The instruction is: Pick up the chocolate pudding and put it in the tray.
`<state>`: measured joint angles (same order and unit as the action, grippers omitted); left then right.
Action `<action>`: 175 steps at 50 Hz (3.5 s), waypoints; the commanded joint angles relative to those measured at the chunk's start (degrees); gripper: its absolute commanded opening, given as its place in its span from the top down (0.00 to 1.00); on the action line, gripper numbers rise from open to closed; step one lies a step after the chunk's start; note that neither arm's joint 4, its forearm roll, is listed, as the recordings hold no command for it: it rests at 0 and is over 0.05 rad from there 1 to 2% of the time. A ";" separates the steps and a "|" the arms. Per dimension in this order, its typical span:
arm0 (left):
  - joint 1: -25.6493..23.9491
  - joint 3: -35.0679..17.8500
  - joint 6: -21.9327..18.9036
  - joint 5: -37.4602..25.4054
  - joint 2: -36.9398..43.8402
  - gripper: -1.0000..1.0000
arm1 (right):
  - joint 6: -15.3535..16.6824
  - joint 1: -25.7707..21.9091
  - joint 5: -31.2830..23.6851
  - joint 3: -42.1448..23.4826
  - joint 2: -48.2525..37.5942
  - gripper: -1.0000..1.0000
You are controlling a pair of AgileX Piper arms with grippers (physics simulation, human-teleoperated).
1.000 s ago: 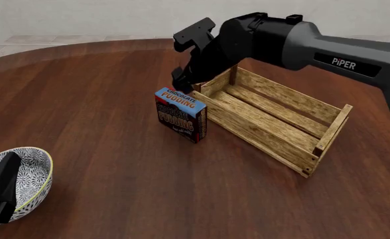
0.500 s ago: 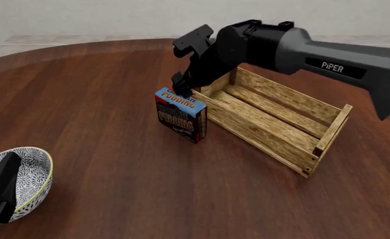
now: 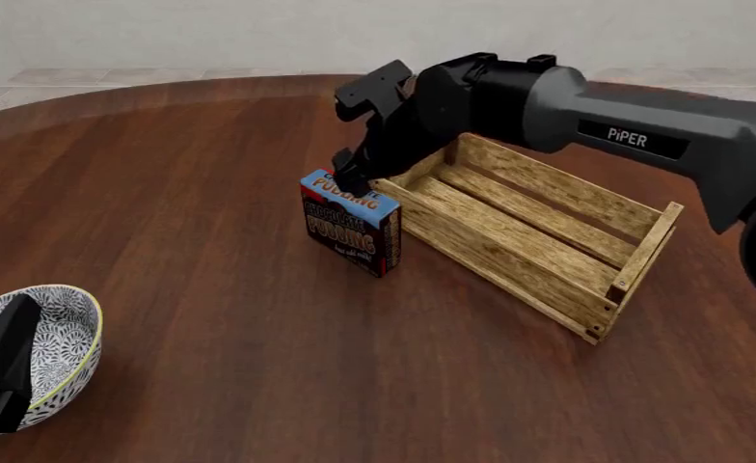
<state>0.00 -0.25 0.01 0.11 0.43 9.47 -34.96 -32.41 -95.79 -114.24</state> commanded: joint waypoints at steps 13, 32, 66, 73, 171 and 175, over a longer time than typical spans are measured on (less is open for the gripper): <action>0.00 0.00 0.00 0.00 0.01 0.00 | -0.52 0.18 0.82 0.30 -1.75 0.00; -0.01 0.00 -0.01 0.00 0.01 0.00 | -1.18 -0.02 1.67 1.49 -2.65 0.00; 0.01 0.00 0.00 0.00 0.01 0.00 | -0.50 1.16 1.08 1.03 -3.92 0.00; 0.00 0.00 0.00 0.00 0.01 0.00 | -0.74 0.87 1.19 0.80 -4.45 0.00; 0.00 0.00 0.00 0.00 0.00 0.00 | -1.61 -2.22 2.06 3.13 0.17 1.00; 0.00 0.00 -0.01 0.00 0.00 0.00 | -1.22 -2.05 1.22 2.90 1.81 1.00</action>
<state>0.00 -0.25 0.01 0.11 0.43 8.62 -36.76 -29.94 -92.49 -115.73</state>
